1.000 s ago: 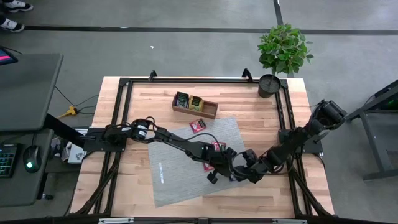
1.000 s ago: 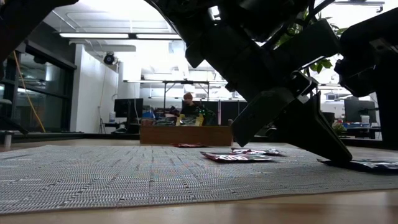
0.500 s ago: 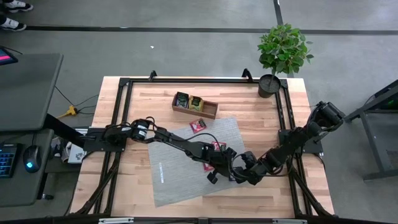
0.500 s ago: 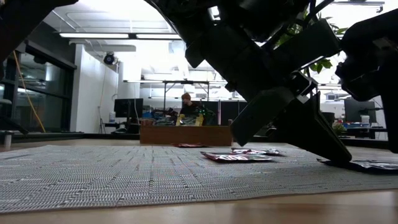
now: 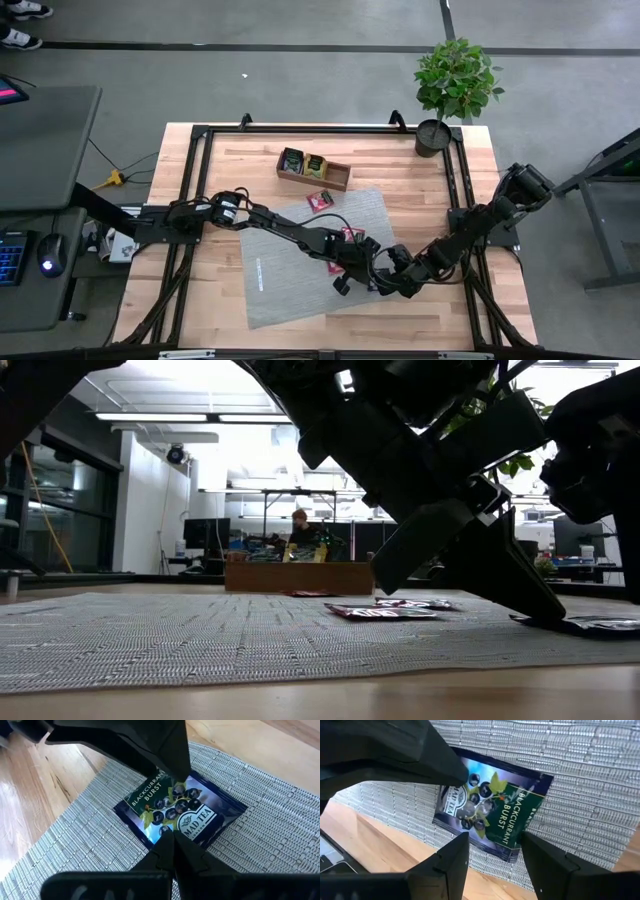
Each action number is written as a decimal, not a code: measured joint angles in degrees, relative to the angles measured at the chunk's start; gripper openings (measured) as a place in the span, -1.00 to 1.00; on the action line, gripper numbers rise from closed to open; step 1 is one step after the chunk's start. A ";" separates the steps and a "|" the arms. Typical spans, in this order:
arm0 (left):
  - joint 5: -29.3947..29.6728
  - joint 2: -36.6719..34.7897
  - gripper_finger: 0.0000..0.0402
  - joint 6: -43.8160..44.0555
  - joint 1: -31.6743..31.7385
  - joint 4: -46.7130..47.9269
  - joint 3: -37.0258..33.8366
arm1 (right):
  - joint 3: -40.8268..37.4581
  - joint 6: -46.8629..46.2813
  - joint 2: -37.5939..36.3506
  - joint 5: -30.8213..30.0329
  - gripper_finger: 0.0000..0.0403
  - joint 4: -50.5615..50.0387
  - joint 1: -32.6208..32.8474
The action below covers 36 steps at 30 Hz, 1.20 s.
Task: Pick & Place Tea
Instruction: Put the purple tea bag into the left section of the wooden organizer
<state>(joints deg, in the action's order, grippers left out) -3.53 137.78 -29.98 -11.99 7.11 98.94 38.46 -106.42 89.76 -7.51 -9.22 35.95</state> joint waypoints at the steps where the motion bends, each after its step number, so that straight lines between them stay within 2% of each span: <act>1: 0.00 0.00 -1.00 0.00 0.00 0.00 0.00 | 0.00 0.28 0.02 -0.08 -0.12 0.11 -0.15; 16: 0.02 0.00 -1.00 -0.13 0.00 -0.02 0.00 | -0.04 1.75 0.15 -2.38 -0.16 3.13 0.08; 20: 0.02 0.00 -1.00 -0.13 0.00 -0.02 0.00 | 0.00 1.69 0.13 -2.31 -0.32 2.76 0.08; 29: 0.08 0.00 -1.00 0.00 0.00 -0.02 0.00 | 0.11 2.80 0.02 -2.35 -0.95 1.36 0.08; 36: 0.87 0.00 -1.00 -0.04 -0.02 -0.10 0.00 | 0.11 4.27 -0.03 -2.31 -0.98 0.55 0.08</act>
<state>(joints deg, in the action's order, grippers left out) -2.66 137.78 -30.02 -12.01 7.02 98.94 38.57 -102.15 89.73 -9.82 -8.67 36.03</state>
